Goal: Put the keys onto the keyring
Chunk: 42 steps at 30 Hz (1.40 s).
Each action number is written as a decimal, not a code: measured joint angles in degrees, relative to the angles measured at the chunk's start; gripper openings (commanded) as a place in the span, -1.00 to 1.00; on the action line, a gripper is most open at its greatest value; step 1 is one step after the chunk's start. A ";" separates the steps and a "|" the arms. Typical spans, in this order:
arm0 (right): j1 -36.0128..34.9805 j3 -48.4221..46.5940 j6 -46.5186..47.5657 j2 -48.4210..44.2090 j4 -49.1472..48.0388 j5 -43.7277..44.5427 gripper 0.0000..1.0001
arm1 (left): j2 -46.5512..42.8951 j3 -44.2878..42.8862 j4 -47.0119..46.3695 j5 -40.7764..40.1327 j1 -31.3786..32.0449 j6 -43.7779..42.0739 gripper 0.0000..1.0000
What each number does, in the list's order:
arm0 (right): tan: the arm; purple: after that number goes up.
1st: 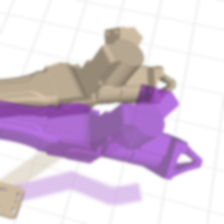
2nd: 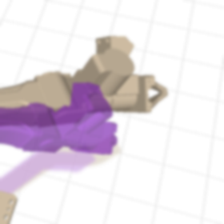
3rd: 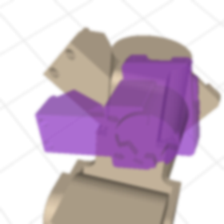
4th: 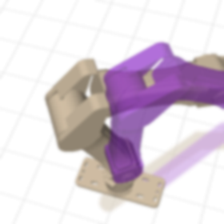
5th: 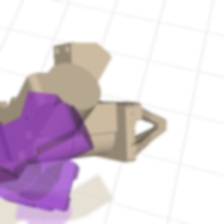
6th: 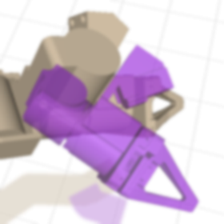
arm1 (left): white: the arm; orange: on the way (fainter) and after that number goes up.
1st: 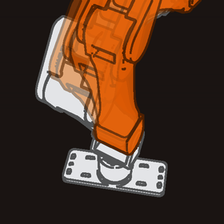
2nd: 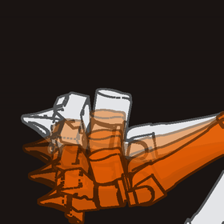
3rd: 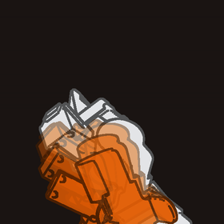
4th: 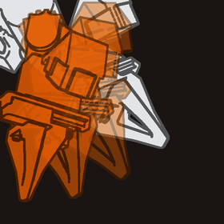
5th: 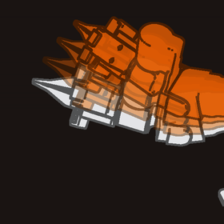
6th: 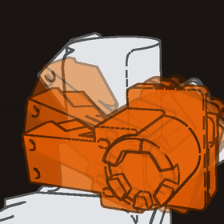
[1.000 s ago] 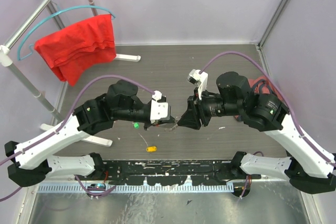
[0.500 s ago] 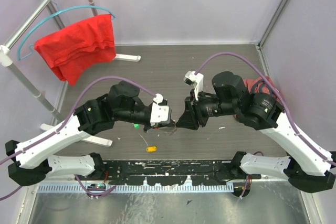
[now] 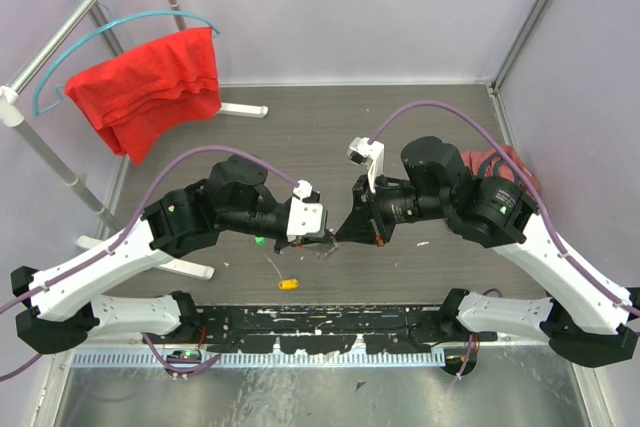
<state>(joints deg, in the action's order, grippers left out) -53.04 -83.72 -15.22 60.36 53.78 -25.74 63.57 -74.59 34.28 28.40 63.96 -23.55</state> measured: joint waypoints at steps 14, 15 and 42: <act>-0.02 0.17 -0.20 -1.22 -0.79 2.75 -0.98 | 0.02 0.00 -0.70 -1.95 0.22 0.87 -1.00; -0.02 0.17 -0.35 -1.49 -1.01 3.21 -0.98 | 0.02 0.00 -1.01 -2.14 0.22 0.92 -1.00; -0.55 2.05 -6.38 -6.97 -6.47 18.67 -0.98 | 0.02 1.57 -11.63 -9.62 0.26 7.80 -1.00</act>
<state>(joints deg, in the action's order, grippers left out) -53.58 -81.67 -21.61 53.39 47.31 -7.07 63.59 -73.01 22.65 18.79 64.23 -15.75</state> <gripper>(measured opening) 0.030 0.007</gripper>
